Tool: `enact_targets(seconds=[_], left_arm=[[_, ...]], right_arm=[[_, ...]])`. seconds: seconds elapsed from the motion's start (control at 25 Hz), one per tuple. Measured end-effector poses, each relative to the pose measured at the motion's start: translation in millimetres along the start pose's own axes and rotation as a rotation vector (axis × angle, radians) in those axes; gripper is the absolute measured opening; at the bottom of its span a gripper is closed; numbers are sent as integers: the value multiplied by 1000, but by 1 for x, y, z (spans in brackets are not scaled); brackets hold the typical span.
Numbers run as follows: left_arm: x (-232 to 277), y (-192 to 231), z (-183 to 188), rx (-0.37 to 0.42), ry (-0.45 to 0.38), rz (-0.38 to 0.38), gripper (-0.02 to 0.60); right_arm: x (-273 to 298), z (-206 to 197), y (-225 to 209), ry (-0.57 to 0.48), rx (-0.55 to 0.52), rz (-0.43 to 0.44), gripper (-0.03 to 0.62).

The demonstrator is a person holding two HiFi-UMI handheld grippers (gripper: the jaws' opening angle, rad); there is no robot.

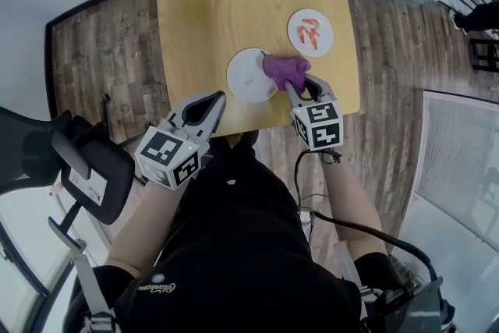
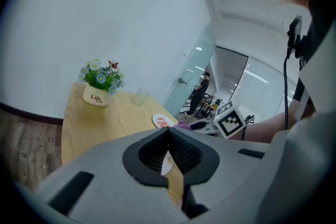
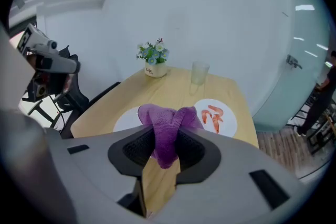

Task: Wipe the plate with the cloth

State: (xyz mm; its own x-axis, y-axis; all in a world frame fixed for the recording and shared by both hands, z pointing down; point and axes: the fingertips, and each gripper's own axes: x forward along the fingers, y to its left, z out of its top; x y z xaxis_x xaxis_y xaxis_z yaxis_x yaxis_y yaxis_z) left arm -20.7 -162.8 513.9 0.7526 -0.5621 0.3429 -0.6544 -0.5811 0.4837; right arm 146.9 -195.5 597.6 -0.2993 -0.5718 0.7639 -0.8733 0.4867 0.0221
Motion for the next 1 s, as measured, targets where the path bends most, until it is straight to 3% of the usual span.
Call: enact_targets(seconds=[0.16, 0.64, 1.0], left_arm=[[0, 0, -2, -3, 7, 2, 0], [4, -1, -4, -6, 10, -6, 0], [11, -5, -3, -4, 12, -19, 0]], right_arm=[[22, -5, -15, 59, -21, -19, 104], [25, -45, 8, 136, -12, 24, 104], [-11, -97, 62, 222, -22, 132, 104]])
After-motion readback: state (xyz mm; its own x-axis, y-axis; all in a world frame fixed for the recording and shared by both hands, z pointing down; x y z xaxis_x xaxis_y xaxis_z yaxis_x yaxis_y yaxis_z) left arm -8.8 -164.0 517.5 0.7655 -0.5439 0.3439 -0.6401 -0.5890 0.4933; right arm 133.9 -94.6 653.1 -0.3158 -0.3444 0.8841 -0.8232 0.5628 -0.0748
